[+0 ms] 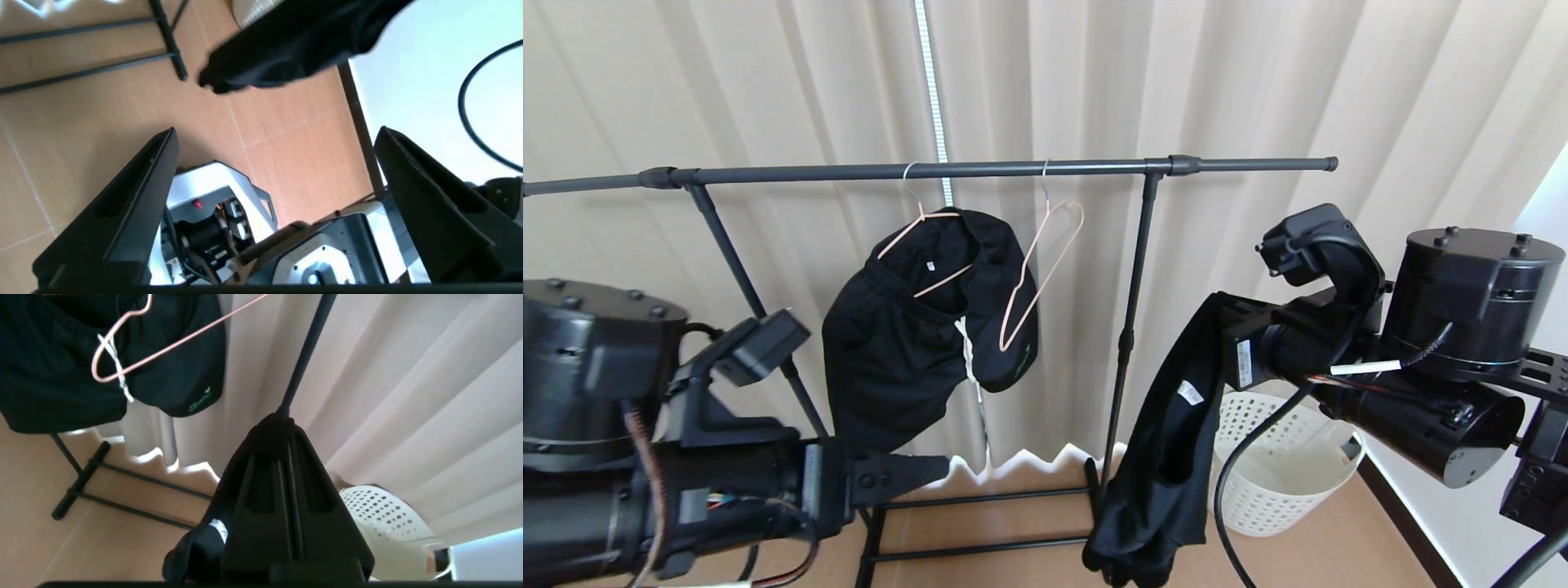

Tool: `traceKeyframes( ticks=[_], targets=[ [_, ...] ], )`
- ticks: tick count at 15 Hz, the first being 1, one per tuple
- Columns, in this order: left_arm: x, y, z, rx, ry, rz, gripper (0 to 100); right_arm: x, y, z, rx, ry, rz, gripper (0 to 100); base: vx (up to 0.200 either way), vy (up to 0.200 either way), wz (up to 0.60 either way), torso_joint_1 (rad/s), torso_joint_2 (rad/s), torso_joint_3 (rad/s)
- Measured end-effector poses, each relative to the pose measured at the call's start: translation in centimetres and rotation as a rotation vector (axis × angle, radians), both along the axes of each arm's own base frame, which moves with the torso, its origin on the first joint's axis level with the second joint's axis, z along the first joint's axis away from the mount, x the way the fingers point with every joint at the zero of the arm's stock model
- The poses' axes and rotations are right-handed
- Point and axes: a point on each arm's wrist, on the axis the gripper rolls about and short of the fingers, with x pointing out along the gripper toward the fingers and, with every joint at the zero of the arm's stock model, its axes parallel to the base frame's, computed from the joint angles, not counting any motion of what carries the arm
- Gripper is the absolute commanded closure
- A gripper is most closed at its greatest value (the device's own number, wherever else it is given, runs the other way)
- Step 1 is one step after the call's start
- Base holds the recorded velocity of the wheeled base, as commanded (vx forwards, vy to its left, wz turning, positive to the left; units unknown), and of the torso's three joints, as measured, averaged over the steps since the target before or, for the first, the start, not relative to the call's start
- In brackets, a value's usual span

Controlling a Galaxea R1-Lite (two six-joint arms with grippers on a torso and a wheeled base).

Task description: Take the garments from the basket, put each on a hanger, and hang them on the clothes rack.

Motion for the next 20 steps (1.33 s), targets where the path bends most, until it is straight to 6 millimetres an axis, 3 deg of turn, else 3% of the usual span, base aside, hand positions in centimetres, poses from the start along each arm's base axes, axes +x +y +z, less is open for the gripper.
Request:
traceKeyframes(
  ticks=[3,6,11,15,20],
  targets=[
    [3.7,-4.2,-0.2,0.021,0.033,-0.039,0,0.4,0.5,0.2,0.012,-0.011,-0.033,100,0.000,0.000,0.00,0.000,0.00,0.000],
    [7.0,-8.6,-1.5,0.094,0.029,-0.019,0,0.9,0.9,0.1,0.009,-0.011,-0.043,100,0.000,0.000,0.00,0.000,0.00,0.000],
    [8.9,-13.8,-4.3,0.149,0.048,-0.077,0,0.9,3.2,-0.5,-0.008,-0.004,-0.031,100,0.000,0.000,0.00,0.000,0.00,0.000],
    [9.1,-15.8,-4.7,0.157,0.030,-0.096,0,0.6,4.6,-1.2,0.000,0.013,-0.024,100,0.000,0.000,0.00,0.000,0.00,0.000],
    [9.3,-16.1,-5.2,0.196,0.012,-0.050,0,-0.2,5.4,-0.9,0.018,0.008,-0.004,100,0.000,0.000,0.00,0.000,0.00,0.000]
  ],
)
